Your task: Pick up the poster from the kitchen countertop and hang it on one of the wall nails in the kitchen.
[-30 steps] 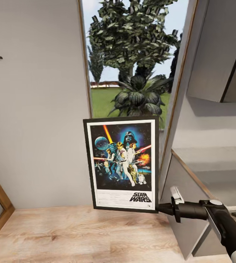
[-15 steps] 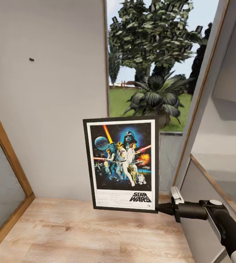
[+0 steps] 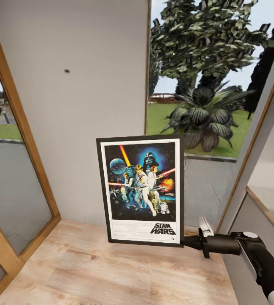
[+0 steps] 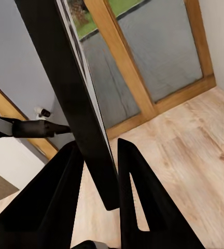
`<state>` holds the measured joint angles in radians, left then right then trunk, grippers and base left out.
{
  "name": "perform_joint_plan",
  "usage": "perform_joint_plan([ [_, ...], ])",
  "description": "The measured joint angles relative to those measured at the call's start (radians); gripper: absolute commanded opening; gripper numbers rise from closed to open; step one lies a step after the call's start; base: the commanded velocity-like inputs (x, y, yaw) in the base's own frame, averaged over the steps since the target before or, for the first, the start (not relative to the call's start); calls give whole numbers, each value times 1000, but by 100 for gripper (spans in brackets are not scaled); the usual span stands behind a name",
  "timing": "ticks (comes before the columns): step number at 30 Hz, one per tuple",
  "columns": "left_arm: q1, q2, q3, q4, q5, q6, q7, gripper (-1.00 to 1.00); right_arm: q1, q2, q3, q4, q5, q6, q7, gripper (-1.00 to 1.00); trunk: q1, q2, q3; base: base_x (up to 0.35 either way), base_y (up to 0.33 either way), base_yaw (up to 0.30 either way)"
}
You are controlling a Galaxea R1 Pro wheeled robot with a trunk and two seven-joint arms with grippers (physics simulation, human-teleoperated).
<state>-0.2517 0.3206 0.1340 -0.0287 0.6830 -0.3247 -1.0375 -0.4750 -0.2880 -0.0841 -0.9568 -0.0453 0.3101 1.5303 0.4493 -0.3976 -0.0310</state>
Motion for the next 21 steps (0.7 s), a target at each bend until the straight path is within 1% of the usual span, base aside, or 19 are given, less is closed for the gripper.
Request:
perform_joint_plan([
  [3,0,0,4,0,15,9,2,100,0,0,0,0,0,0,0,-100,0,0,0,19,33,287],
  [5,0,0,5,0,19,12,2,100,0,0,0,0,0,0,0,-100,0,0,0,92,151,287],
  [11,0,0,5,-2,22,14,2,100,0,0,0,1,0,-1,-1,-100,0,0,0,141,214,287],
  [16,0,1,5,-2,23,14,-2,100,0,0,0,0,0,-1,-1,-100,0,0,0,72,92,286],
  [18,0,1,5,-3,23,14,-3,100,0,0,0,0,0,-1,-2,-100,0,0,0,155,167,203],
  [21,0,1,5,-3,23,14,-4,100,0,0,-1,1,-1,0,-2,-100,0,0,0,209,233,74],
])
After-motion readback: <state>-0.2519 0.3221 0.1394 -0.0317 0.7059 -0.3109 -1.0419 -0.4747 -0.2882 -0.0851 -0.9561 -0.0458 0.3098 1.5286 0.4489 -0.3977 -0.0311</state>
